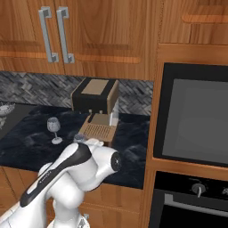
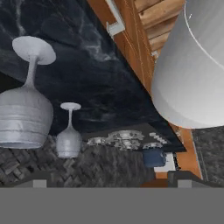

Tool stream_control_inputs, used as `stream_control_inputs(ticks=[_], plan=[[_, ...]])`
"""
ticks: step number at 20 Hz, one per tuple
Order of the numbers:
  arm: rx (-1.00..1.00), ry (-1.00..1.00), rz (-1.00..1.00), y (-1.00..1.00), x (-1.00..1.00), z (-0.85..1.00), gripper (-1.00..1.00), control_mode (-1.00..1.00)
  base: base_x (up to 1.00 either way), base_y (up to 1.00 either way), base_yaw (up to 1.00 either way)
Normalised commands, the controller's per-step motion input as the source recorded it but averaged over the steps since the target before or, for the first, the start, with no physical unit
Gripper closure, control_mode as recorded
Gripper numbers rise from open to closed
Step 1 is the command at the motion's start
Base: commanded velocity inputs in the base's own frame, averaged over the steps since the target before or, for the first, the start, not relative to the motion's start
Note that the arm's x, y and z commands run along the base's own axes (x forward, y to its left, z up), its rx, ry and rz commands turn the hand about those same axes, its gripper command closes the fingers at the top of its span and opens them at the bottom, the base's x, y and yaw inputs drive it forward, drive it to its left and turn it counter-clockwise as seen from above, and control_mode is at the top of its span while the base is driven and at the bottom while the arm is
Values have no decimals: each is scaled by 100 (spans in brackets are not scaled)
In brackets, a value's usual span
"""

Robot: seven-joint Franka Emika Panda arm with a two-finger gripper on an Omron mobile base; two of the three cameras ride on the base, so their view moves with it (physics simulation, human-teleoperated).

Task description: Retrieve the wine glasses from the counter and place one next to each plate.

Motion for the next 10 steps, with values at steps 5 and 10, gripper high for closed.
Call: stream_control_inputs(ticks=[5, 10], plan=[[2, 12, 0, 0, 33, -20, -100, -100, 0, 0, 0], [3, 12, 0, -16, 30, -11, -100, -100, 0, 0, 0]])
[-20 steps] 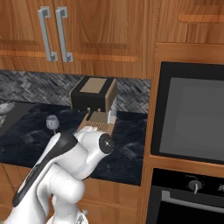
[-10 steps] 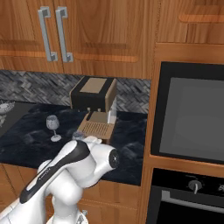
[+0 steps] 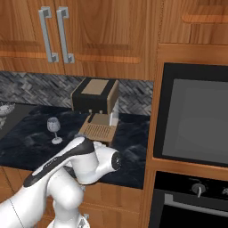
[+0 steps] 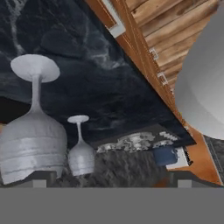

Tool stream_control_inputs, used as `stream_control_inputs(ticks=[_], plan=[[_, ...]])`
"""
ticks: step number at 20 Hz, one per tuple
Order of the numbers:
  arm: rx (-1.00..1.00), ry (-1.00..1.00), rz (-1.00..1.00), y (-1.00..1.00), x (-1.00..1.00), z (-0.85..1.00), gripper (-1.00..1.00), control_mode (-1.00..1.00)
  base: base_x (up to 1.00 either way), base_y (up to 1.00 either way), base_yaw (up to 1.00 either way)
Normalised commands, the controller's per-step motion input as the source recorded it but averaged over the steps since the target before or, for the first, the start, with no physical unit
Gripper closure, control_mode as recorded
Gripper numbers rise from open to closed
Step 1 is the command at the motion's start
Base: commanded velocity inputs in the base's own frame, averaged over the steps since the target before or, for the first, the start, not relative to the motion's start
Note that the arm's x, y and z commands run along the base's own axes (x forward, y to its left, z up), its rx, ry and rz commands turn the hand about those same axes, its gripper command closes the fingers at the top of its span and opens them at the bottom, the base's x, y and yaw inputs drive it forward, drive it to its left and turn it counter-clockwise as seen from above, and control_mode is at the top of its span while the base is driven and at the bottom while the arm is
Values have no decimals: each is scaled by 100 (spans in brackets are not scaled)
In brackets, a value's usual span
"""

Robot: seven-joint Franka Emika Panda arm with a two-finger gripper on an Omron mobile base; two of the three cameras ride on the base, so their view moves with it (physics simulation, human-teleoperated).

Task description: Retrieve the wine glasses from the counter and place one next to each plate.

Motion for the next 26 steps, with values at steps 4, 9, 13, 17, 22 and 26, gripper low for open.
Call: stream_control_inputs(ticks=[4, 9, 13, 17, 22, 26], plan=[[6, 10, 0, -27, 24, -11, -100, -100, 0, 0, 0], [6, 11, 0, -14, 27, -17, -100, -100, 0, 0, 0], [0, 2, 0, 0, 26, -22, -100, -100, 0, 0, 0], [0, 0, 0, 0, 24, -16, -100, -100, 0, 0, 0], [0, 0, 0, 0, 13, -19, -100, -100, 0, 0, 0], [0, 0, 0, 0, 2, -28, -100, -100, 0, 0, 0]])
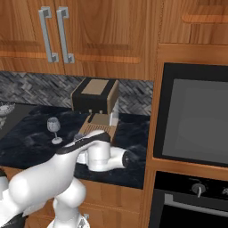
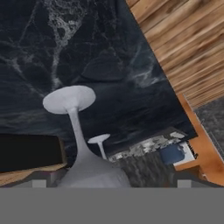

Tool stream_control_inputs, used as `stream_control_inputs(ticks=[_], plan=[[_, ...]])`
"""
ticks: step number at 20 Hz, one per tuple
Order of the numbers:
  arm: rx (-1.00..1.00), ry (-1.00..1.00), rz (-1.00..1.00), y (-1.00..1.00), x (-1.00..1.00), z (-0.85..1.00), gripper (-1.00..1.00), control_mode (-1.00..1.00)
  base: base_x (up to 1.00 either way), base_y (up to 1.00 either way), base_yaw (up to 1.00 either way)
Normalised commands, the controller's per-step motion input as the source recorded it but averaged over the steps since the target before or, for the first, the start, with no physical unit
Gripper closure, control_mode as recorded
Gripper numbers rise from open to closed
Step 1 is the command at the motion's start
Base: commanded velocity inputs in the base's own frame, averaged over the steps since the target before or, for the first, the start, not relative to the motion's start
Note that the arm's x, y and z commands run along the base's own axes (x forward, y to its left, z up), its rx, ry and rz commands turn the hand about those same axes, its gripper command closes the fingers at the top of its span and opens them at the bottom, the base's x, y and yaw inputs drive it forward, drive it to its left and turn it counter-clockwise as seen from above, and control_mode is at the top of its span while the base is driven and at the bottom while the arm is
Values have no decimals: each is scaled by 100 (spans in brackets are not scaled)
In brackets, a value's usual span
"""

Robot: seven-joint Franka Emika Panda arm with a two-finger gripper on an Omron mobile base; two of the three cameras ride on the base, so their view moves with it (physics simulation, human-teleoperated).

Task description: Retrieve the wine glasses from the counter and place one next to each plate.

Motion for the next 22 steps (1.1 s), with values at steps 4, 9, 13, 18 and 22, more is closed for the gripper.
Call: stream_control_inputs(ticks=[4, 9, 13, 18, 22], plan=[[0, 0, 0, 4, 0, -18, -100, -100, 0, 0, 0], [-1, 0, 0, 16, 1, -11, -100, -100, 0, 0, 0], [0, 0, 0, 29, 3, -13, -100, -100, 0, 0, 0], [0, 0, 0, 21, 14, -7, -100, -100, 0, 0, 0], [0, 0, 0, 28, 1, -16, -100, -100, 0, 0, 0]])
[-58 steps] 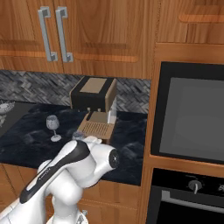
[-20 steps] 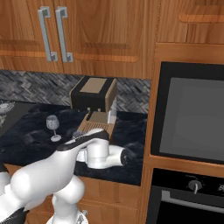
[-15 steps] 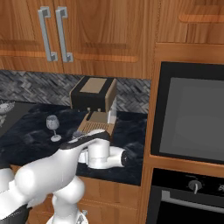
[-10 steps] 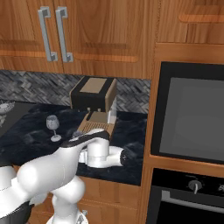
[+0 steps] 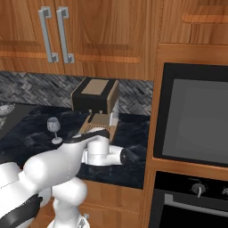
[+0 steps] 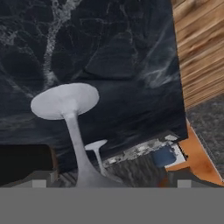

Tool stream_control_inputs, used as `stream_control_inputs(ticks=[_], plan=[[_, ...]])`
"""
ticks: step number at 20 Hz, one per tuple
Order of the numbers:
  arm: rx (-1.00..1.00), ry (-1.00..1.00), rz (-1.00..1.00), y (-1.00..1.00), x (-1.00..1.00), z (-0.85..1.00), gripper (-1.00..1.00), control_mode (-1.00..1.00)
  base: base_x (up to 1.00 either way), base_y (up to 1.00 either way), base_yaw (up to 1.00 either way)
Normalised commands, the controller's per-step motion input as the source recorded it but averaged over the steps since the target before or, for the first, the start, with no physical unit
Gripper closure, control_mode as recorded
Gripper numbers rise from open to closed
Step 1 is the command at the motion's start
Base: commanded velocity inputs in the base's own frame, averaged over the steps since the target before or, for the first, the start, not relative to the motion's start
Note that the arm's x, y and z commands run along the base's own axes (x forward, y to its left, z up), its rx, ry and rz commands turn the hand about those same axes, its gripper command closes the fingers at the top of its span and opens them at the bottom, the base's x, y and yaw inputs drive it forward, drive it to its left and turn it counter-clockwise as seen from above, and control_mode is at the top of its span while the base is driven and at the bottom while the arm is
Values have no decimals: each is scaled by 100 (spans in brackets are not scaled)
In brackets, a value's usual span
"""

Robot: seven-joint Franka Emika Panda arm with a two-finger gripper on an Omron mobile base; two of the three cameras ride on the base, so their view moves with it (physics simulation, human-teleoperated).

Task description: Retrieve the wine glasses from the counter and place one next to each plate.

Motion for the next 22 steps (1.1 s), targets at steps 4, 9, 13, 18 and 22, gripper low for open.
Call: stream_control_inputs(ticks=[4, 9, 13, 18, 22], plan=[[0, 0, 0, 31, 0, -15, -100, -100, 0, 0, 0], [0, 0, 0, 22, 2, -14, -100, -100, 0, 0, 0], [0, 0, 0, 29, 0, -27, 100, -100, 0, 0, 0], [0, -3, 0, 11, -3, -9, 100, -100, 0, 0, 0], [12, -17, -4, 0, -39, 0, 100, -100, 0, 0, 0]])
